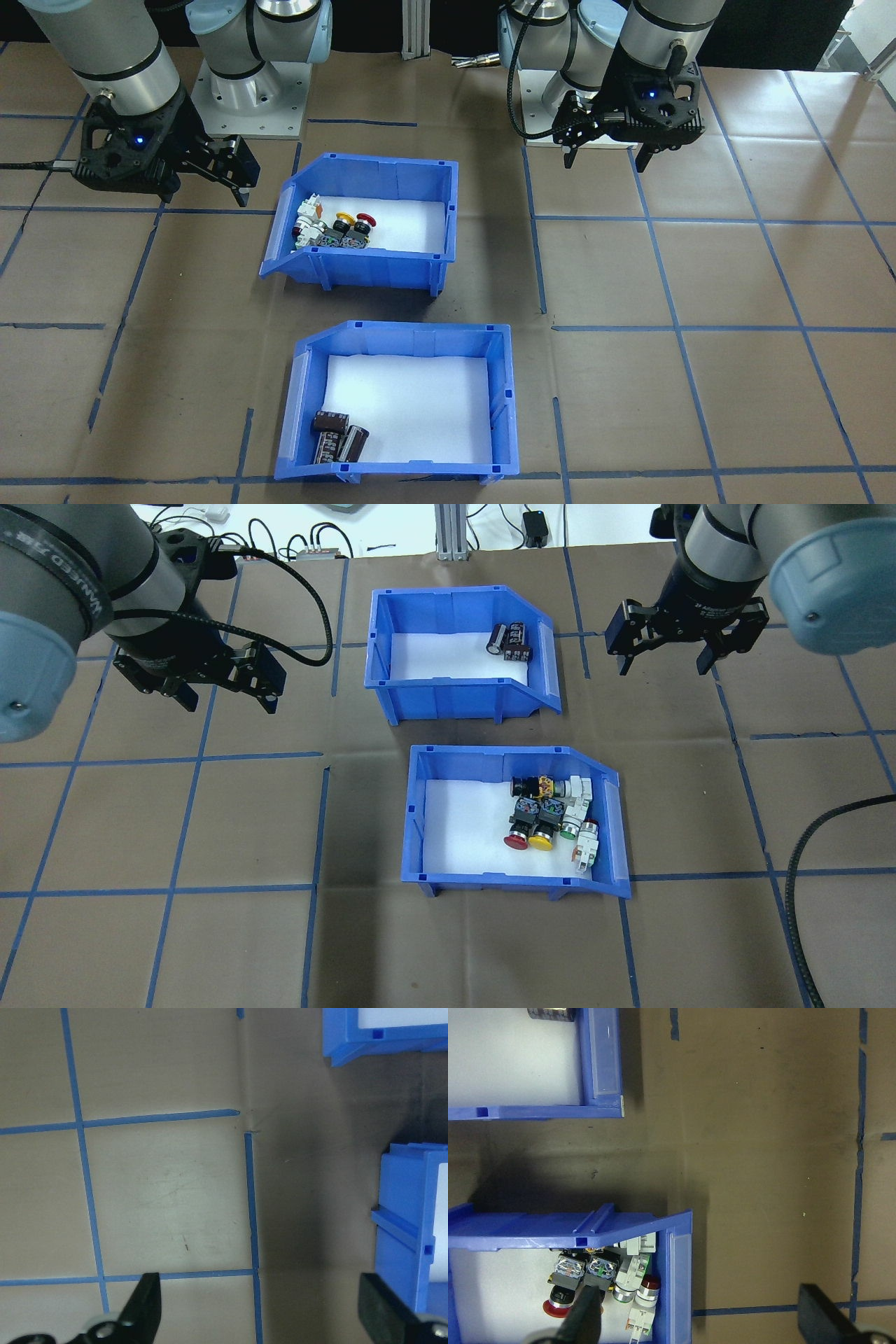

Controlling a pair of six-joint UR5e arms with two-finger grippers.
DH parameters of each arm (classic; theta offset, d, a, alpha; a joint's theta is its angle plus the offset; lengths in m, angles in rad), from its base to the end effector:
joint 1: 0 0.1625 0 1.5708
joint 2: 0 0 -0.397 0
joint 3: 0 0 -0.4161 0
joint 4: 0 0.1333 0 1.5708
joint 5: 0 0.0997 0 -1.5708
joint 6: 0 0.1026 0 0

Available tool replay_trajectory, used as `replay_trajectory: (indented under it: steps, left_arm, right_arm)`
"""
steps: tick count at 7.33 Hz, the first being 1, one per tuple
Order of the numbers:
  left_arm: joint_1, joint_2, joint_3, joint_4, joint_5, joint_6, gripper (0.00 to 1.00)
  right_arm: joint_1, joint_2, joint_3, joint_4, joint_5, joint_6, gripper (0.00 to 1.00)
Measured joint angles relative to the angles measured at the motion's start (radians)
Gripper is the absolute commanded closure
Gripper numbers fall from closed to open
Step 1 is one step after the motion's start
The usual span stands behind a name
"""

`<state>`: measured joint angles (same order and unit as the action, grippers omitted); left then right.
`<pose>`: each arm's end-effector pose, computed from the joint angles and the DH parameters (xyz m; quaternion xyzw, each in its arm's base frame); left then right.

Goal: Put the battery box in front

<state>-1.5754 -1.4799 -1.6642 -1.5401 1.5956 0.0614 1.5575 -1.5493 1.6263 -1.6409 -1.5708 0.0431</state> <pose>-0.1330 -0.4820 0.4571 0.0328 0.9993 -0.0137 0.0128 0.1263 -0.5241 0.4241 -0.0282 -0.9996 -0.0034 0.0001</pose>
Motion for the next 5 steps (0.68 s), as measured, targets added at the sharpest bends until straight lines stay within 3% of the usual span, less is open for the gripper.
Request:
replay_trajectory:
  steps: [5]
  left_arm:
    - [0.001,0.006,0.027,-0.018,0.000,0.001,0.00]
  right_arm:
    - [-0.001,-0.005,0.006,0.000,-0.016,0.003,0.00]
